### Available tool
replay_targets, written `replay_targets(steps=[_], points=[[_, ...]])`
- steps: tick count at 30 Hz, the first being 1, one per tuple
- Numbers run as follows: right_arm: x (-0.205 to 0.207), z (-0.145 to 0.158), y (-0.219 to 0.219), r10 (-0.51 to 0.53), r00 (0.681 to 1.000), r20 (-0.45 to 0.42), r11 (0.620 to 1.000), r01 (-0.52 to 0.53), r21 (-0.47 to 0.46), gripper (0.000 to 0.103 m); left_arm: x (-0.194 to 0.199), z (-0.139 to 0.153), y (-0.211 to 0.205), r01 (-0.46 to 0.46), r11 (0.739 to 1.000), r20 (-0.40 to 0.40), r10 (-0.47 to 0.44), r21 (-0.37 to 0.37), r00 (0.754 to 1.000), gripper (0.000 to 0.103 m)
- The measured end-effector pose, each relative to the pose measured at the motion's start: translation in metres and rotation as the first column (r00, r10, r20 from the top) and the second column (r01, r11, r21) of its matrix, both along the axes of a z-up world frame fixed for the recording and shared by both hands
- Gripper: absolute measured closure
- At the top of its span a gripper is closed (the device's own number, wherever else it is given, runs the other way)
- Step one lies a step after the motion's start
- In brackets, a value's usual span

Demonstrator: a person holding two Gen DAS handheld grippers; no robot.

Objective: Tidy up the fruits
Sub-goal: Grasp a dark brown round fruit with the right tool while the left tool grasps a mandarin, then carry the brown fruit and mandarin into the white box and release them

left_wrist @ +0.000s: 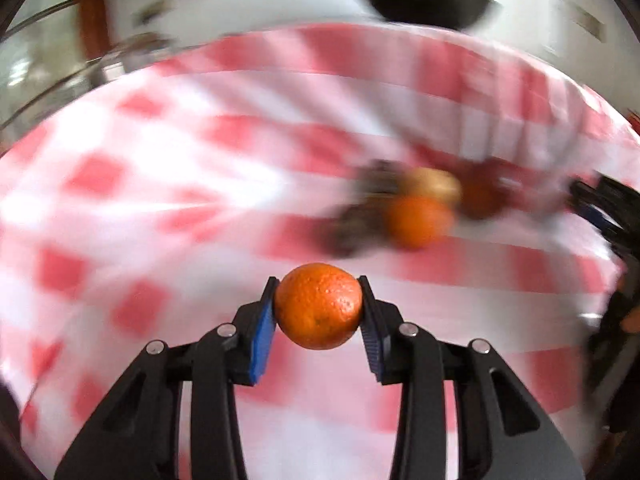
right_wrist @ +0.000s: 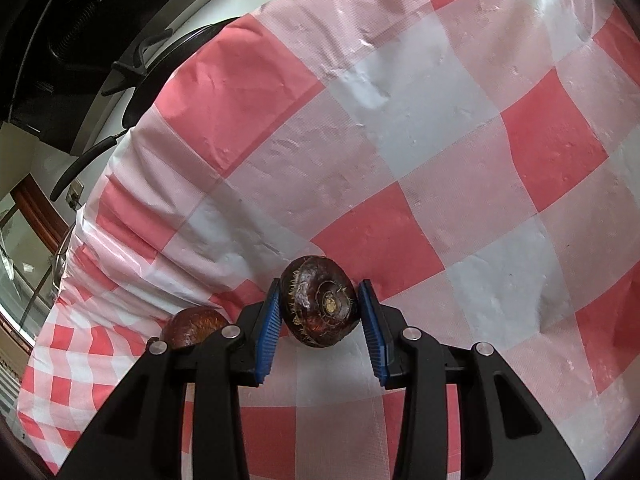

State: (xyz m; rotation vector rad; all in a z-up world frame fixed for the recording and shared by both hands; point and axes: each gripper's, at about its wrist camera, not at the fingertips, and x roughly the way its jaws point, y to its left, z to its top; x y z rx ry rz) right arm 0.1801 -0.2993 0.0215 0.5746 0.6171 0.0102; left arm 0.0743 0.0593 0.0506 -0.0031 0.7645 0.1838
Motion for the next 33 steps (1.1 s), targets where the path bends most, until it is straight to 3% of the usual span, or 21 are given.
replay_targets(steps=[4,16,21,23,27,33], points=[[0.000,0.001,0.000,0.005,1.000,0.004,1.000,-0.005,0.002,0.065,-0.011,-0.005,0.059,-0.142,0.988,0.001,0.142,-0.055,0.990,0.064],[-0.011,0.005,0.002,-0.034,0.998,0.051,0.999,0.035,-0.003,0.065,0.013,-0.022,0.066,-0.132,0.968,-0.017,0.131,-0.211,0.991,0.064],[-0.061,0.013,0.039,0.003,1.000,0.026,1.000,-0.004,0.030,0.065,0.001,-0.016,0.072,-0.144,0.968,0.021,0.152,-0.207,0.988,0.064],[-0.096,0.019,0.070,0.074,0.997,0.032,0.996,-0.075,0.056,0.065,-0.012,-0.014,0.077,-0.145,0.962,0.024,0.154,-0.231,0.988,0.064],[-0.156,0.036,0.130,0.228,0.971,0.067,0.974,-0.228,-0.009,0.065,-0.059,-0.005,0.085,-0.158,0.957,0.075,0.181,-0.243,0.981,0.064],[-0.228,0.046,0.200,0.413,0.907,0.077,0.909,-0.405,-0.099,0.065,-0.159,0.006,0.100,-0.151,0.956,0.131,0.189,-0.252,0.973,0.064]])
